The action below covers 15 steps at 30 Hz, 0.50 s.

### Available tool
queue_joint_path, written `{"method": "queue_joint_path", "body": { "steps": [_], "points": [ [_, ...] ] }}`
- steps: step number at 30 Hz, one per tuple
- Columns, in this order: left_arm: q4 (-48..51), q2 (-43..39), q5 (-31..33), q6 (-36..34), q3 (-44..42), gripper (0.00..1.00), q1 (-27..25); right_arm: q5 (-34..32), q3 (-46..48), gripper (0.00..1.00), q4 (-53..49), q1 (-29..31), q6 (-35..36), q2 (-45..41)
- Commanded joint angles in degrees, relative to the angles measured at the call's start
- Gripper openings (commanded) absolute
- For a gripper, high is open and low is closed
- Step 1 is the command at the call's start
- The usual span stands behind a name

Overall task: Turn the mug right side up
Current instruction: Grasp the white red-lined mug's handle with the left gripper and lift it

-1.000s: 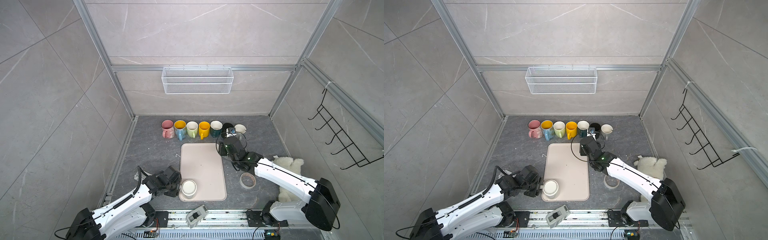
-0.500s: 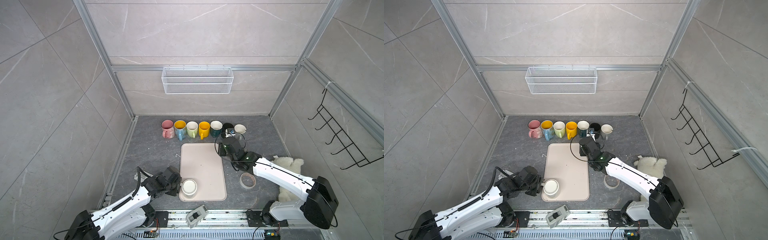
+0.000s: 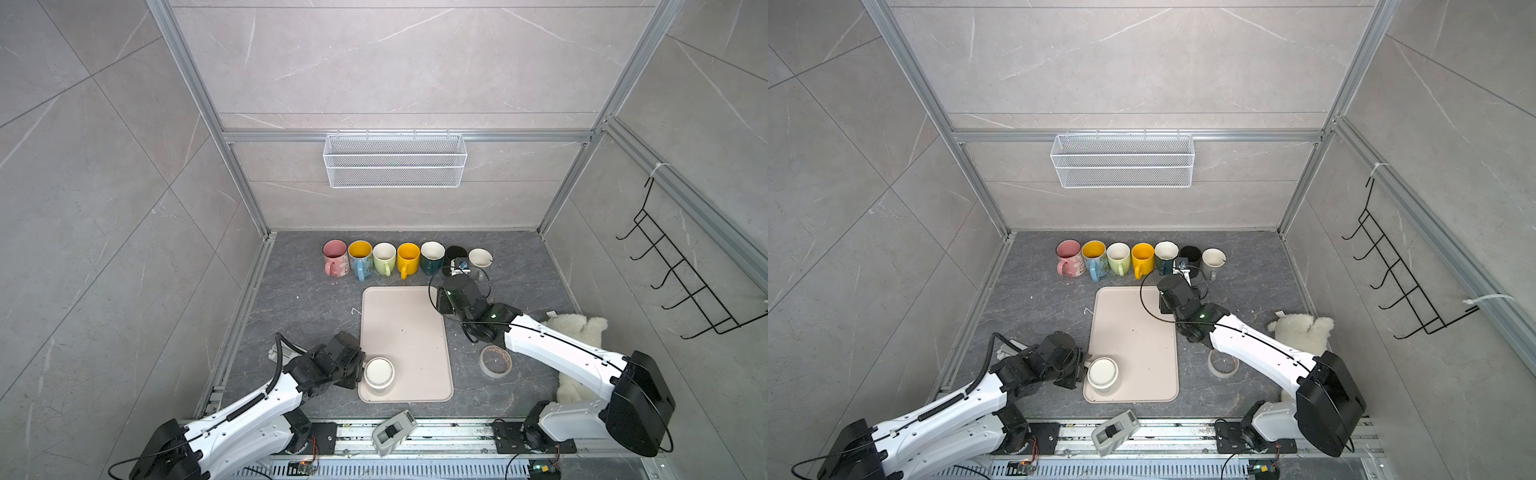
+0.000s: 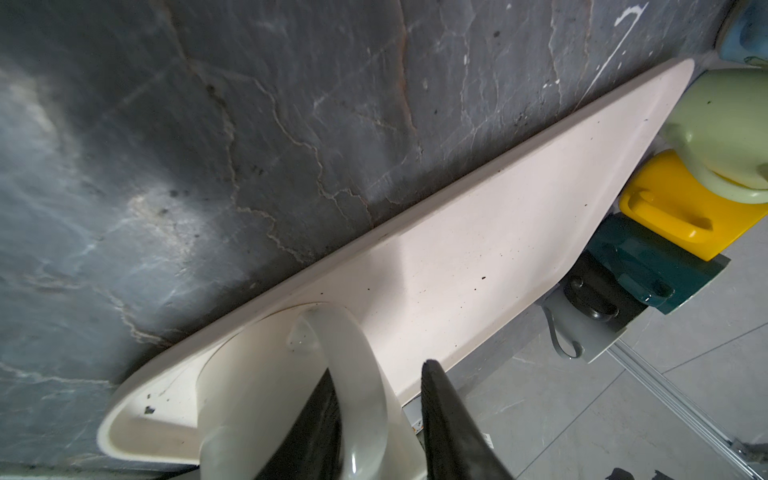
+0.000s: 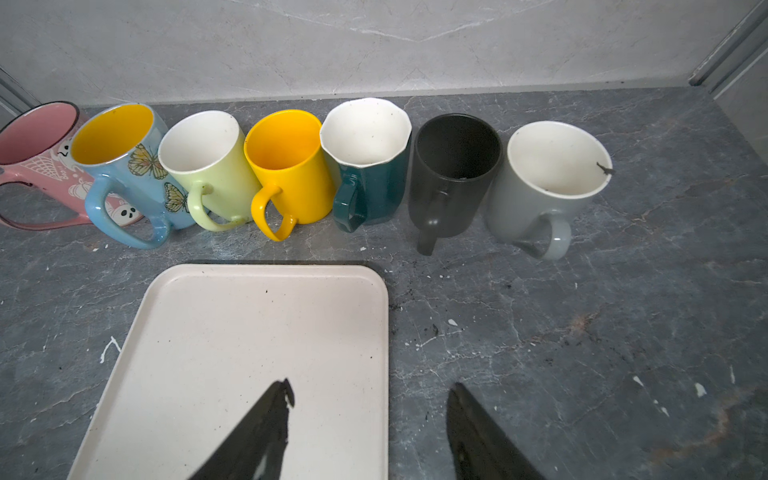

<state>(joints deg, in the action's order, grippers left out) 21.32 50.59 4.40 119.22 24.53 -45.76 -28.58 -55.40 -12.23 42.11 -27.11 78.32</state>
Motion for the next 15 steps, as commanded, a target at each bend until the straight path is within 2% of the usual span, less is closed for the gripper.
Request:
{"method": "queue_joint_path", "body": {
  "steps": [1,12,15],
  "points": [
    [-2.4,-0.5,1.9,1.0,-0.8,0.32,-0.2,-0.9,-0.9,0.62,-1.0,0.3,-1.0,1.0],
    [-7.1,-0.8,4.0,-1.8,-2.0,0.24,-0.2,-0.9,-1.3,0.62,-1.8,0.4,-1.0,1.6],
    [-8.6,-0.6,4.4,-3.0,-2.2,0.14,-0.2,-0.9,-1.3,0.62,-2.0,0.3,-1.0,1.7]
  ]
}}
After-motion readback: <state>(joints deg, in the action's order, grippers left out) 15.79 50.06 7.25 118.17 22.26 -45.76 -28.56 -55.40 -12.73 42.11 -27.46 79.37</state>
